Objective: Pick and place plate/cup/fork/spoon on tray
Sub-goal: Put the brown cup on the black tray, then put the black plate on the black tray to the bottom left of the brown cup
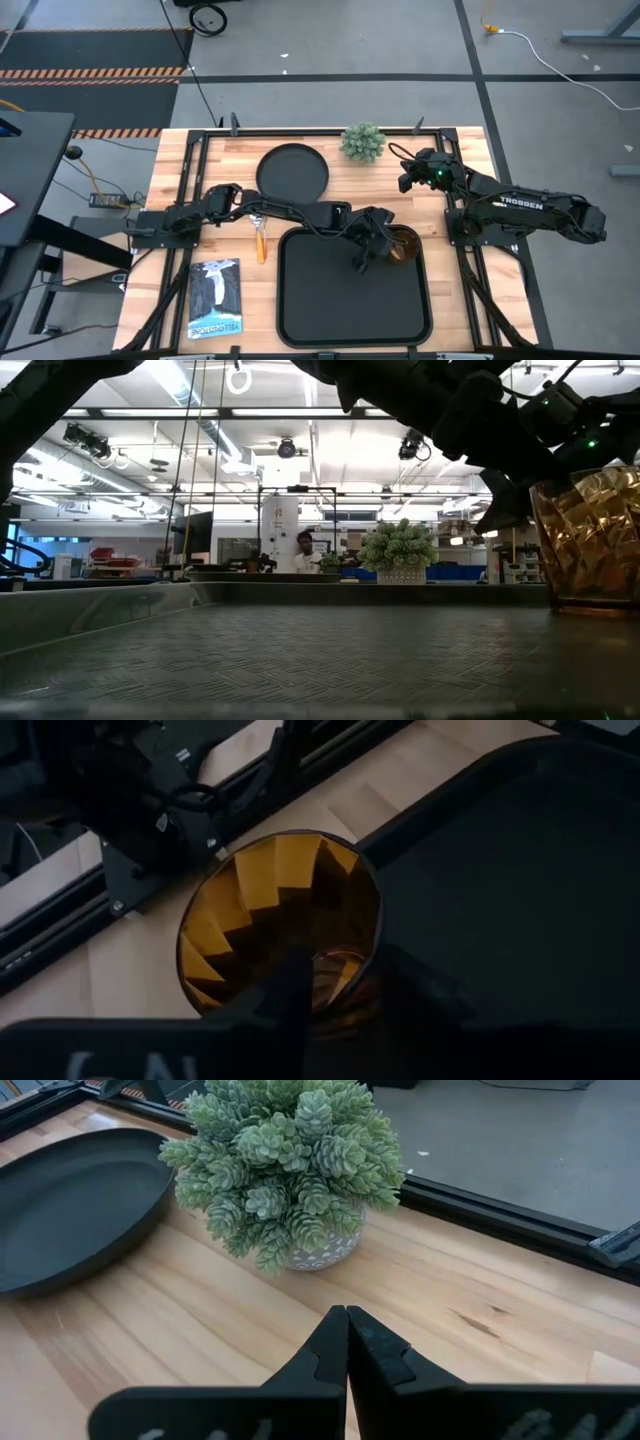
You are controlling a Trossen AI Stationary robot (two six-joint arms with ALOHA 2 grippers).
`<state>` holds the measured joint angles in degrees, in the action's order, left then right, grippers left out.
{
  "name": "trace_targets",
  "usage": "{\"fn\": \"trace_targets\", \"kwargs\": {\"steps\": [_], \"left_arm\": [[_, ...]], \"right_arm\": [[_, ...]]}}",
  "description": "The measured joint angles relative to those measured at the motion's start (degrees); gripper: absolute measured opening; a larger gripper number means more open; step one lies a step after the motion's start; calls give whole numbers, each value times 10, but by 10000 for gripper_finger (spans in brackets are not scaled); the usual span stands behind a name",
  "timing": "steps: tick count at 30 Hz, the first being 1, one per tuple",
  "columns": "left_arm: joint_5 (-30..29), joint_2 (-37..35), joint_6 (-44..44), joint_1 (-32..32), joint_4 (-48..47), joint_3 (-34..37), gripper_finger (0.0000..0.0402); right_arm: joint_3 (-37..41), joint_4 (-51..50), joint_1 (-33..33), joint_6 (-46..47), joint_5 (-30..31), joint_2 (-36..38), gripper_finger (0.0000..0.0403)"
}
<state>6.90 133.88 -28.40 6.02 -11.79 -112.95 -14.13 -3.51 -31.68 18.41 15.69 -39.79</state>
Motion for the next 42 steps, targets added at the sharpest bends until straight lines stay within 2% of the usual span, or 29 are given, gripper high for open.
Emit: {"fn": "trace_targets", "kwargs": {"steps": [10, 17, 23, 27, 30, 35, 38, 42], "left_arm": [[-29, 0, -66, -1, 12, 0, 124], [-31, 0, -70, -1, 18, 0, 123], [-92, -19, -74, 2, -12, 0, 123], [-165, -33, -72, 7, -56, 0, 120], [-213, -42, -71, 10, -98, 0, 106], [-218, -51, -48, 7, -152, 4, 68], [-228, -66, -35, 5, -159, 39, 45], [-253, -115, -16, 5, -110, 127, 22]], "right_arm": [[0, 0, 0, 0, 0, 0, 7], [0, 0, 0, 0, -2, 0, 7], [0, 0, 0, -2, -2, 0, 7], [0, 1, 0, -5, -2, 1, 7], [0, 2, 0, -9, -2, 1, 7], [0, 2, 0, -23, -2, 1, 7], [0, 2, 0, -31, -2, 1, 7], [0, 5, 0, -38, -2, 1, 7]]}}
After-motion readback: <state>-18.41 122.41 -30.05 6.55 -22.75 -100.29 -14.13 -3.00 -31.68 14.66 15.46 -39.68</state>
